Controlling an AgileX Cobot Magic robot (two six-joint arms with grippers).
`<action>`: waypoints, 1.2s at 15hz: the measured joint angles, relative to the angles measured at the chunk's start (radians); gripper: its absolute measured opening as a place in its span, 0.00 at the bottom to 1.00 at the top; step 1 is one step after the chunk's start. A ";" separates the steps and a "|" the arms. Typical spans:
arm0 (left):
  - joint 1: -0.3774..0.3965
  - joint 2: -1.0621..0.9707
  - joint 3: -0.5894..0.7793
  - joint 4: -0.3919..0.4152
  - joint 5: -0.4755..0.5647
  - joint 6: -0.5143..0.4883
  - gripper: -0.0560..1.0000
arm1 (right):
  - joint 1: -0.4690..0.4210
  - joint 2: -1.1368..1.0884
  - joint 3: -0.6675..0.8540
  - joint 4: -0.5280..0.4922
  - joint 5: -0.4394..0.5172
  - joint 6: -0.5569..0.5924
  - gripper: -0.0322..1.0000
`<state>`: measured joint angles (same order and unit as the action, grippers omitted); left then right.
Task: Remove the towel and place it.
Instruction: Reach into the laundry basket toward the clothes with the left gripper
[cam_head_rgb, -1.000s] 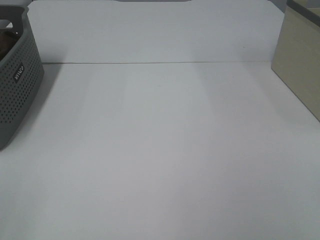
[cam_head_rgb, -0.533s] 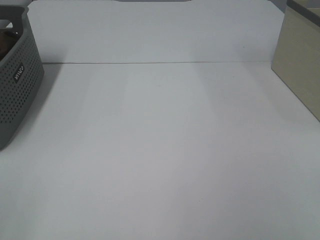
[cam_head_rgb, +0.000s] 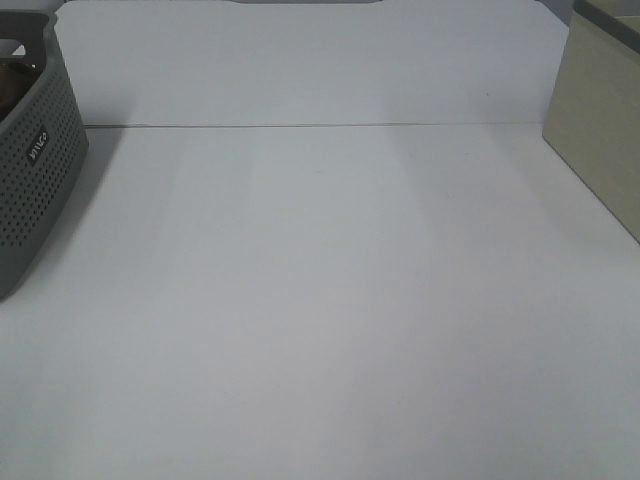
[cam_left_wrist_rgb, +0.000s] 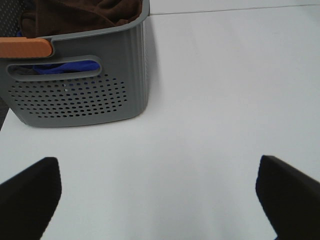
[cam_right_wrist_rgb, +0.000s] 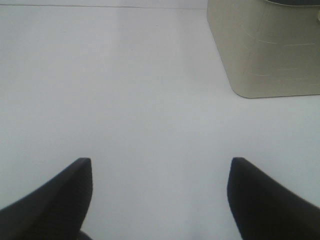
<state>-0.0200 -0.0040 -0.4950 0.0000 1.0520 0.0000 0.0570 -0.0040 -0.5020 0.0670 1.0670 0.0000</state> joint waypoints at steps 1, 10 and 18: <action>0.000 0.000 0.000 0.000 0.000 0.000 0.99 | 0.000 0.000 0.000 0.000 0.000 0.000 0.74; 0.000 0.000 0.000 0.000 0.000 0.000 0.99 | 0.000 0.000 0.000 0.000 0.000 0.000 0.74; 0.000 0.000 0.000 0.000 0.000 0.036 0.99 | 0.000 0.000 0.000 0.000 0.000 -0.005 0.74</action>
<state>-0.0200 -0.0040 -0.4950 0.0000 1.0520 0.0360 0.0570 -0.0040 -0.5020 0.0670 1.0670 -0.0050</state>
